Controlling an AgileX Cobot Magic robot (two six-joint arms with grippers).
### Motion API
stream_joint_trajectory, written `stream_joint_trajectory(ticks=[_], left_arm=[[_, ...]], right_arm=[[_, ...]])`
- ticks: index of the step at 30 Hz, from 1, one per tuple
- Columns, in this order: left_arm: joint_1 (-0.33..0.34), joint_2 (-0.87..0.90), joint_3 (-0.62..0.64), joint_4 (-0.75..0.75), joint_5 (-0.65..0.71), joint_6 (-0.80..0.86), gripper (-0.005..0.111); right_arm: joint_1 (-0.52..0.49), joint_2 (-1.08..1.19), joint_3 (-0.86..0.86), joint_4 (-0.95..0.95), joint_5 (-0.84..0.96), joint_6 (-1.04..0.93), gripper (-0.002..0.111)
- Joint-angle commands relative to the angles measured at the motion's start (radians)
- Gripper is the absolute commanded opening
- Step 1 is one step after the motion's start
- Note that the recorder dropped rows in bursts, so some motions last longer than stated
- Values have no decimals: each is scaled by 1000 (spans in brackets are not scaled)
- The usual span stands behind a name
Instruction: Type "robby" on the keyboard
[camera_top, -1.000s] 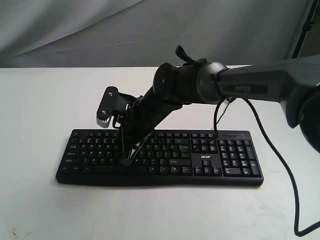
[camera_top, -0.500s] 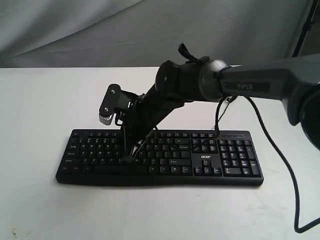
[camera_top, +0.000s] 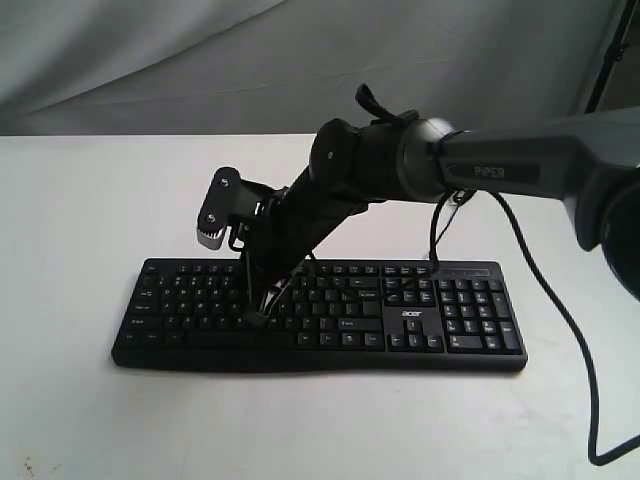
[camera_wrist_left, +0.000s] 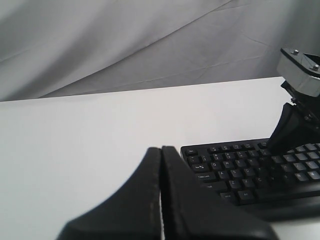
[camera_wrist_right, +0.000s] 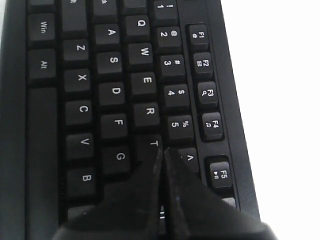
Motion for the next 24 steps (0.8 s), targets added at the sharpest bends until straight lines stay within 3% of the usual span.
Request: stream_joint_trajectory(ticks=[1,24], left_arm=[[-6,-3,4,5,-5,-3,0],[-6,-3,4,5,-5,-3,0]], right_arm=[[-7,-2,-7,0,8,-1,0],[-7,19,-7,0,3,-3,0]])
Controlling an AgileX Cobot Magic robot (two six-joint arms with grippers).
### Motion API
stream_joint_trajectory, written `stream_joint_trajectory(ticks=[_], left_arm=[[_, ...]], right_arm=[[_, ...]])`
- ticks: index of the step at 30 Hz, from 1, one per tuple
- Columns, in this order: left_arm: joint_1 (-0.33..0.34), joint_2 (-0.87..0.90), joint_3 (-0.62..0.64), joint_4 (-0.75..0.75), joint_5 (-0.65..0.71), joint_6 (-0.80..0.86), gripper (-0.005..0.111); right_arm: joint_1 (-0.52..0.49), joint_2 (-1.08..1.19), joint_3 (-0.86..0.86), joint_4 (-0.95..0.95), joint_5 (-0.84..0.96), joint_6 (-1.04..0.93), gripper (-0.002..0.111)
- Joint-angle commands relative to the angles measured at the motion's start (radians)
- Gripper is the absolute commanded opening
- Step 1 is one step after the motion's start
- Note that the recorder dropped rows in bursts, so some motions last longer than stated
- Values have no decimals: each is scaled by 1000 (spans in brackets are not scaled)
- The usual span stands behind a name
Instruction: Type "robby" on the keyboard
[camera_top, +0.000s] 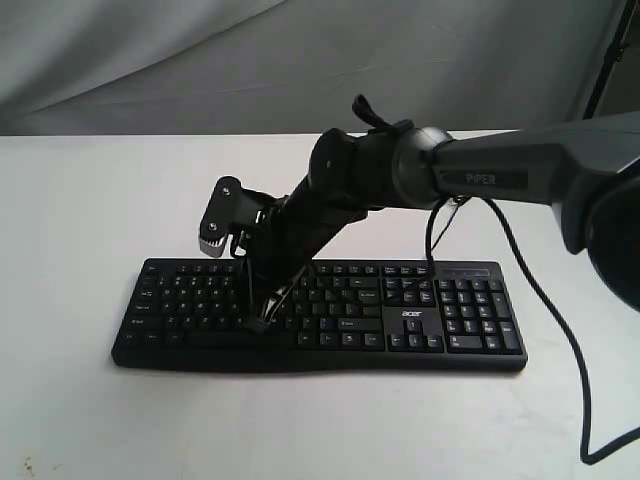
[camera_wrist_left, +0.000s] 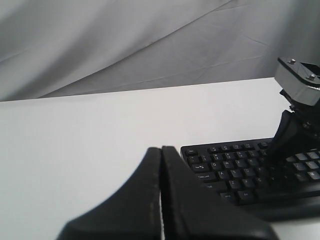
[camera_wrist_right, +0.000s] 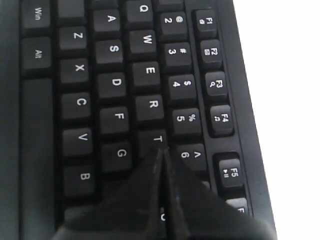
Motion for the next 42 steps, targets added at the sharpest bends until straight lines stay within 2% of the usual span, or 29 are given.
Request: stream_joint_trajectory(ticks=[1,12,20,24,31,36,42], left_arm=[[-6,-3,4,5,-5,-3,0],[-6,-3,4,5,-5,-3,0],[-6,-3,4,5,-5,-3,0],[-6,-3,4,5,-5,-3,0],[-6,-3,4,5,-5,-3,0],[-6,-3,4,5,-5,-3,0],[-6,-3,4,5,-5,-3,0]], right_arm=[[-7,-11,-5,5,-2,-3,0],[-7,-186,-5,7,48,19,0],[-7,-442,28,24,64,59,0],[2,-626,129,78,-38,59,0],[91,-980,436,80,-336,59,0],[92,-1171,551,80,-384,65,0],[92,-1341,555,87,-383,65,0]])
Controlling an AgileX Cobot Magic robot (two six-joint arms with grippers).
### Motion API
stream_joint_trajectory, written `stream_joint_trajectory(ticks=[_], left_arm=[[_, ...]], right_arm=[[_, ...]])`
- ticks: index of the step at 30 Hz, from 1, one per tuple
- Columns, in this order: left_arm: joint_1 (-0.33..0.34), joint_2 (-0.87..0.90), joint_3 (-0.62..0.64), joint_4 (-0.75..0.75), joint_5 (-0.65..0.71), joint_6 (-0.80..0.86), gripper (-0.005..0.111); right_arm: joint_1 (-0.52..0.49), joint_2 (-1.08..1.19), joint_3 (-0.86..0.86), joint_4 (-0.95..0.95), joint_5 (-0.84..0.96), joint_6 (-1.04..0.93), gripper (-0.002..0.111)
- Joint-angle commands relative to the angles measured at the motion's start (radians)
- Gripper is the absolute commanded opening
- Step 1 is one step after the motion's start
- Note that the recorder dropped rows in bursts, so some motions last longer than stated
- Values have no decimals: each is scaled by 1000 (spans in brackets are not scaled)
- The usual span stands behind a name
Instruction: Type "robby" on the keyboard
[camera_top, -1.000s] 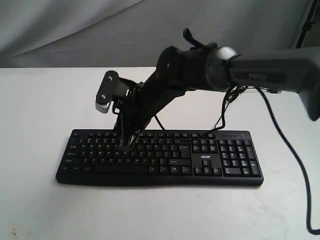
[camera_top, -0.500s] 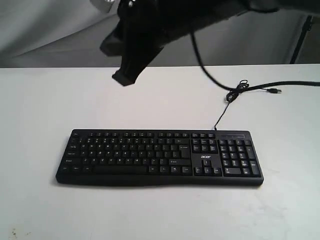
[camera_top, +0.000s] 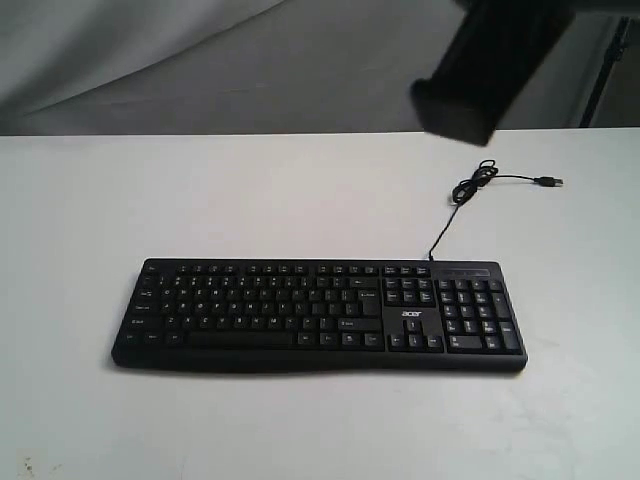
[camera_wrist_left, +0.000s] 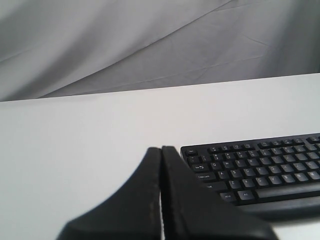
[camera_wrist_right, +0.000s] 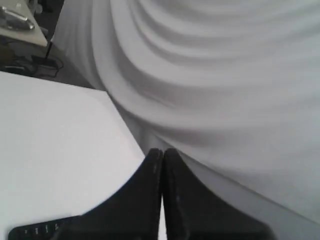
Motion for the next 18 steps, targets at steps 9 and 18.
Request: stream_joint_trajectory(ticks=[9,18], left_arm=[[-6,-3,4,5,-5,-3,0],[-6,-3,4,5,-5,-3,0]], right_arm=[[2,-293,5,79,-158,127,0],[-166,-337,115,176,-177,205,0]])
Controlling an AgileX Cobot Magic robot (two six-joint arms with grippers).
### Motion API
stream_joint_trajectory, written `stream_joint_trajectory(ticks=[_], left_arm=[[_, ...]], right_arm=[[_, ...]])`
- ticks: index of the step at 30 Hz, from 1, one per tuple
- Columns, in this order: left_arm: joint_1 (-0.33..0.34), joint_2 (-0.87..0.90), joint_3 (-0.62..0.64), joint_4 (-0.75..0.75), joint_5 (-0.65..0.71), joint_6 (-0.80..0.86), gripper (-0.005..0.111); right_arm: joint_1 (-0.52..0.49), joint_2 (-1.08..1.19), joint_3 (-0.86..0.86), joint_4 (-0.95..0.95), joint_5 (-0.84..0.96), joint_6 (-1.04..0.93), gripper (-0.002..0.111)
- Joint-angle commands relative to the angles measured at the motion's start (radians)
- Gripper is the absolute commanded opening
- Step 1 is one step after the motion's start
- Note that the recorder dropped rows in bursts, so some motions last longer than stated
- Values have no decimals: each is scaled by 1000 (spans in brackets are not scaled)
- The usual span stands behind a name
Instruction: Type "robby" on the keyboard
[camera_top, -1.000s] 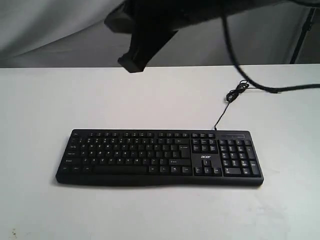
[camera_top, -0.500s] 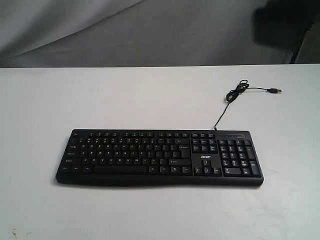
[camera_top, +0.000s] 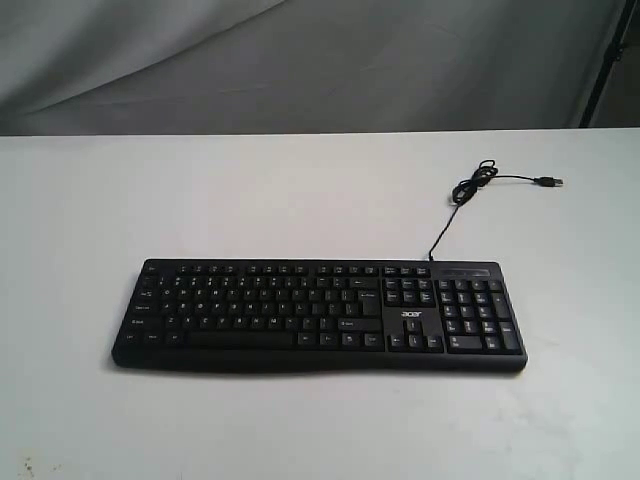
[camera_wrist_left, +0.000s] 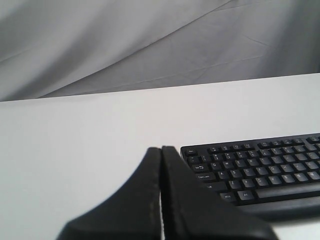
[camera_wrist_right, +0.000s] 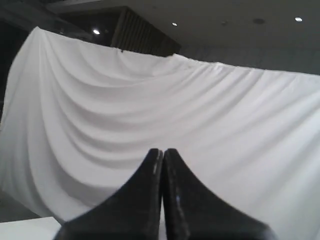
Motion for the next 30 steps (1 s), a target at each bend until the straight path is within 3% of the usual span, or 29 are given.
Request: stream_joint_trajectory(ticks=[1,8,14,23,25,30], left_arm=[[-6,-3,4,5,-5,-3,0],[-6,-3,4,5,-5,-3,0],[-6,-3,4,5,-5,-3,0],[-6,-3,4,5,-5,-3,0],[-6,-3,4,5,-5,-3,0],[-6,-3,4,5,-5,-3,0]], right_arm=[[-183,-18,108,131,-9,76,0],[-570,-133,392,313,-9,111,0],[-759,-291,624,454,-76,156,0],[-780,-422,749,956,-313,284,0],[-778,-437,755,924,-313,285,0],[-778,-474,812,518,-210,310,0]])
